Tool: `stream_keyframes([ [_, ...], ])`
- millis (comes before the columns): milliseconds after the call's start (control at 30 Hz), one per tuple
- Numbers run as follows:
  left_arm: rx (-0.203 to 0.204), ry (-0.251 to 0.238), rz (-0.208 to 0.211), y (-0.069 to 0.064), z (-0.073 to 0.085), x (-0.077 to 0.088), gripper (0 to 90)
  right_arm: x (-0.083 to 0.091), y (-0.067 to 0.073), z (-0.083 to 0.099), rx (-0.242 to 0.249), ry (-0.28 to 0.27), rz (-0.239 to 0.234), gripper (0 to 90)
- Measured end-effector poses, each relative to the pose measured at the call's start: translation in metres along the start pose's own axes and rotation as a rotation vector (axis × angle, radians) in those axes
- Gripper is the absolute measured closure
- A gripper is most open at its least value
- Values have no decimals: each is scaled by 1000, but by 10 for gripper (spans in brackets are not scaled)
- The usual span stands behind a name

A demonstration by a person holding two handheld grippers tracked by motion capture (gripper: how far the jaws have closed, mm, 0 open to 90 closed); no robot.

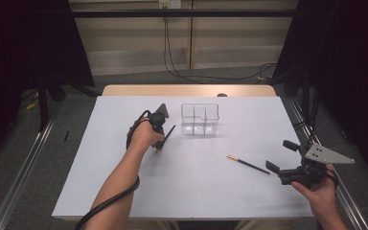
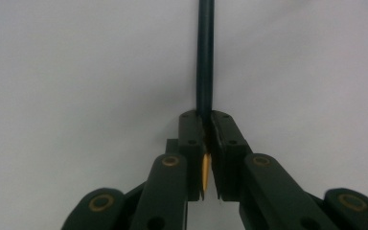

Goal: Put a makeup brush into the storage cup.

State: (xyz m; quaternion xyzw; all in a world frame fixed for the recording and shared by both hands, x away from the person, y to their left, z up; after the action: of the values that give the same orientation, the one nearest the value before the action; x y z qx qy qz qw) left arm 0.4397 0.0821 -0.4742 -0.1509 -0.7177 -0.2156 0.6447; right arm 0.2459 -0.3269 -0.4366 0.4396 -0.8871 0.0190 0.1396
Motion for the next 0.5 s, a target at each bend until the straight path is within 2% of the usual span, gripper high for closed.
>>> stream_keyframes([
  [167, -10, -3, 12, 6, 7, 2, 841, 0, 0, 0, 1, 1, -1, 0],
  [500, -70, -28, 38, 14, 21, 16, 841, -3, 1, 0, 7, 13, -10, 0],
])
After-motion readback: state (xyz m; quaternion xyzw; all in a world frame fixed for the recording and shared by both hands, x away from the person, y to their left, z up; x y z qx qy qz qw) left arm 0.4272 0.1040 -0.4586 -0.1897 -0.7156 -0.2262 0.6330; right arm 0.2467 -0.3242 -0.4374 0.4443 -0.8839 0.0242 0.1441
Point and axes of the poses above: each handheld gripper's, and its own axes: x roughly backward along the jaws, z roughly out of its underside, y roughly to its left, the point moved 3 cm from there along -x, roughly forward along the jaws, and after that the axes turned 15 degrees about -z, right-handed, at the moved point
